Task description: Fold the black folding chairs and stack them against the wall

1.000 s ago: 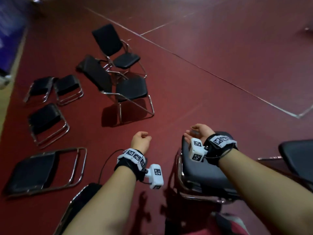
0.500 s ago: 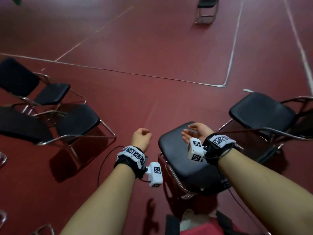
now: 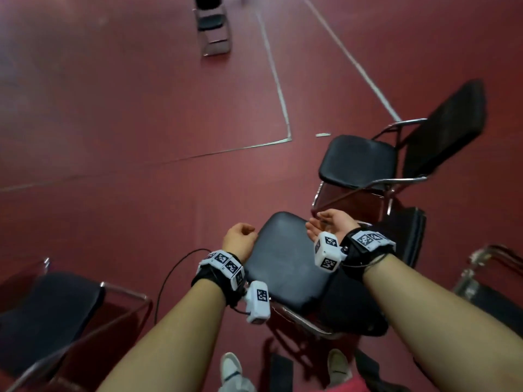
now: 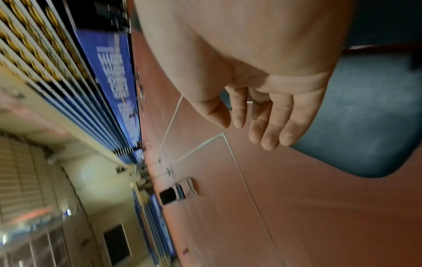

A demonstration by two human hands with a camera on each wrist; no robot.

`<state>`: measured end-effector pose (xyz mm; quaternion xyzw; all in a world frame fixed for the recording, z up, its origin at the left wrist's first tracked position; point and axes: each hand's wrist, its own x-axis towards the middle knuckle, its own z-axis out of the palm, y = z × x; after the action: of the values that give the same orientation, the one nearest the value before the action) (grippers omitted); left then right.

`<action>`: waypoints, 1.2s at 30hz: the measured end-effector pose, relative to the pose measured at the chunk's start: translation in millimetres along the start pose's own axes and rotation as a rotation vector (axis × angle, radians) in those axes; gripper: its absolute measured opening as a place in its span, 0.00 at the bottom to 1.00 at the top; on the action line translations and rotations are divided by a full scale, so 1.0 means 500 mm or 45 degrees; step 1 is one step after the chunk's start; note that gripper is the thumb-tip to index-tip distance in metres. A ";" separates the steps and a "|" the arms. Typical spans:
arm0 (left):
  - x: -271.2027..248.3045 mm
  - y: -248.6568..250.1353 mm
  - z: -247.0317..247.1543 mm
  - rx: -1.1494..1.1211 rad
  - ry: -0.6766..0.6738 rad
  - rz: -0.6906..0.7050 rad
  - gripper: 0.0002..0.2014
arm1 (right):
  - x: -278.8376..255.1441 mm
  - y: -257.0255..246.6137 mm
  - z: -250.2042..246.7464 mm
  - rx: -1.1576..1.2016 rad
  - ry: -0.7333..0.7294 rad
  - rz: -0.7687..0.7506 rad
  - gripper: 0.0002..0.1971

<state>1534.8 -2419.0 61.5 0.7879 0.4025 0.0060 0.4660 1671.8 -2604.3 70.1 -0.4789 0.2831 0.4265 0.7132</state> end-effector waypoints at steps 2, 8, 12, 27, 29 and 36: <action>0.040 0.000 -0.009 0.060 -0.115 0.085 0.13 | -0.007 0.010 -0.003 0.149 0.073 -0.085 0.08; 0.110 0.017 0.003 0.145 -0.408 0.265 0.12 | -0.054 0.094 -0.034 0.484 0.356 -0.312 0.07; 0.070 0.033 0.094 0.298 -0.658 0.389 0.10 | -0.109 0.174 -0.127 0.620 0.595 -0.450 0.07; -0.134 -0.013 0.384 0.636 -1.015 0.474 0.11 | -0.115 0.331 -0.418 0.192 0.799 -0.482 0.22; -0.134 -0.018 0.386 0.663 -1.002 0.450 0.13 | -0.102 0.322 -0.411 0.179 0.669 -0.418 0.23; -0.101 0.008 0.372 0.532 -0.946 0.343 0.14 | -0.088 0.259 -0.396 0.053 0.495 -0.358 0.18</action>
<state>1575.0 -2587.8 -22.2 0.8593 0.0942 -0.2981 0.4049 1537.7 -2779.4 -26.7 -0.5718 0.3544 0.2170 0.7074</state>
